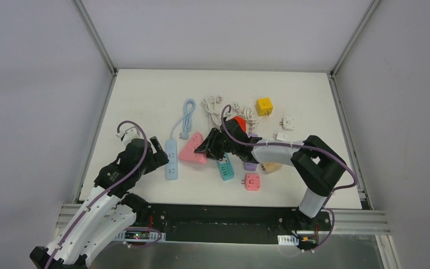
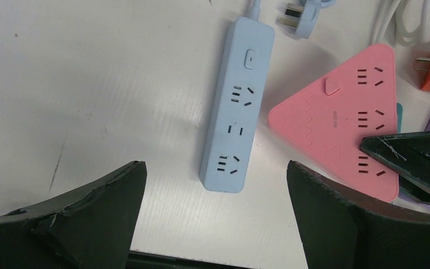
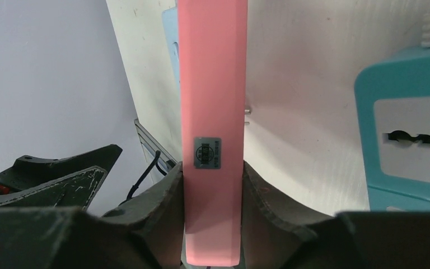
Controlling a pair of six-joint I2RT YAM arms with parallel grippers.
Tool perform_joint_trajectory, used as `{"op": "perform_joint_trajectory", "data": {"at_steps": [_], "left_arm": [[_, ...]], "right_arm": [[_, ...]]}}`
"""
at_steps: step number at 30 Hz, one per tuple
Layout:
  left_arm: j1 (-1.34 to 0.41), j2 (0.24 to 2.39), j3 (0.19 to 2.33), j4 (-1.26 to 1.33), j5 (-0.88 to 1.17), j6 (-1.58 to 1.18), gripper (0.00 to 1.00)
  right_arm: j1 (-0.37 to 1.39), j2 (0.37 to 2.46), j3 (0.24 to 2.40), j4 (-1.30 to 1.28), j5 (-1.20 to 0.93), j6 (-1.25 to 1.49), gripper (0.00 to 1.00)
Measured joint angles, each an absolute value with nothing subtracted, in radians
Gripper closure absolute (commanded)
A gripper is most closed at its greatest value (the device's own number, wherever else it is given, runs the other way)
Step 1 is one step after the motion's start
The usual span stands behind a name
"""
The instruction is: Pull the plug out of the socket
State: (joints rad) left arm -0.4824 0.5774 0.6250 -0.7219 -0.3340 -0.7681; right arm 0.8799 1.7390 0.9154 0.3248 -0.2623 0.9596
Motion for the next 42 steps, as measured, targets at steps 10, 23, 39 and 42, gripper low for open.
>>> {"op": "perform_joint_trajectory", "data": {"at_steps": [10,23,39,42], "left_arm": [[-0.483,0.577,0.669,-0.776,-0.33,-0.766,0.01],[-0.482,0.49,0.698,-0.82,-0.265,-0.73,0.01],[-0.483,0.399,0.965,-0.987,-0.356,-0.58,0.01],[-0.483,0.392,1.007,-0.993,-0.404,-0.561,0.01]], "right_arm": [[0.882,1.739,0.878,0.297,-0.24,0.956,0.28],[0.886,1.442,0.785,0.152,-0.158,0.897,0.23],[0.88,0.62,1.016,-0.602,0.686,0.64,0.0],[0.88,0.505,1.069,-0.678,0.829,0.619,0.0]]}}
